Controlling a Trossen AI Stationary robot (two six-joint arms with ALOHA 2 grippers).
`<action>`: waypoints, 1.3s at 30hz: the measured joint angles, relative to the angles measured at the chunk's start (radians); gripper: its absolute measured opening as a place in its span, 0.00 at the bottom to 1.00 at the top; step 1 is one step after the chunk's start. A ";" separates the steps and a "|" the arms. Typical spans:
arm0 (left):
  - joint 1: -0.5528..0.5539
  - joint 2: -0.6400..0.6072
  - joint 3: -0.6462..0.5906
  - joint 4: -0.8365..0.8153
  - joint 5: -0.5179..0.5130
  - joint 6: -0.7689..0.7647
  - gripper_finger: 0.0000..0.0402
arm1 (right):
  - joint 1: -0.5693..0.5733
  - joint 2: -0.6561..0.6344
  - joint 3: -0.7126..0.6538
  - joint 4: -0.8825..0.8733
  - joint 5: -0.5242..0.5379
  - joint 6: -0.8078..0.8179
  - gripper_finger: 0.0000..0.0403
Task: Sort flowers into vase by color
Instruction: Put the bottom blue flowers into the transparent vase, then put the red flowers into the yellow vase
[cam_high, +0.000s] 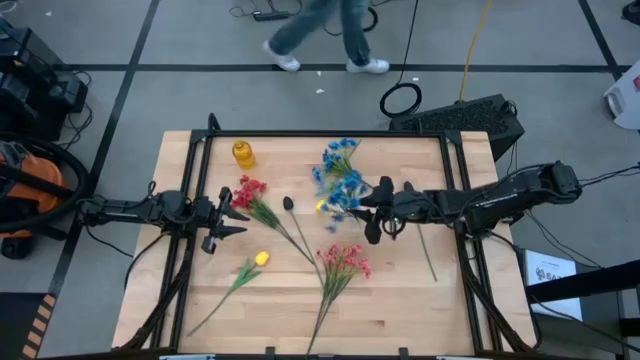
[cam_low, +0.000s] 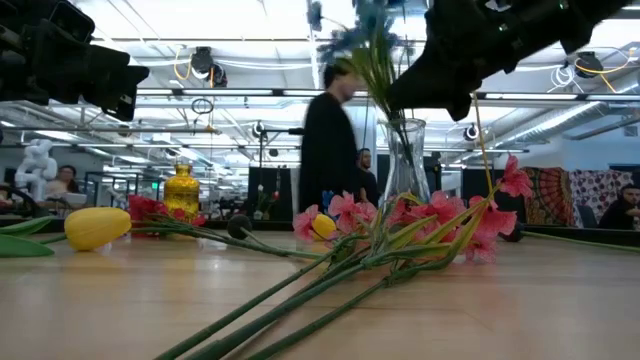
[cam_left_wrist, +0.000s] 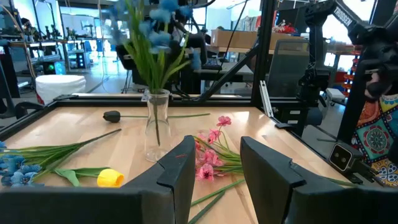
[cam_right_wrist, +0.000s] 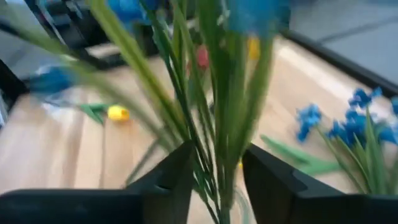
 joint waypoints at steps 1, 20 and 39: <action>0.000 0.000 0.000 0.000 0.000 0.000 0.33 | 0.000 0.000 0.027 -0.071 0.000 0.007 0.35; 0.000 0.000 0.000 0.000 0.000 0.000 0.33 | 0.000 -0.001 0.527 -1.042 -0.022 0.386 0.40; 0.000 0.007 0.062 0.010 -0.227 -0.214 0.33 | 0.324 -0.003 0.399 -1.306 -0.132 1.071 0.25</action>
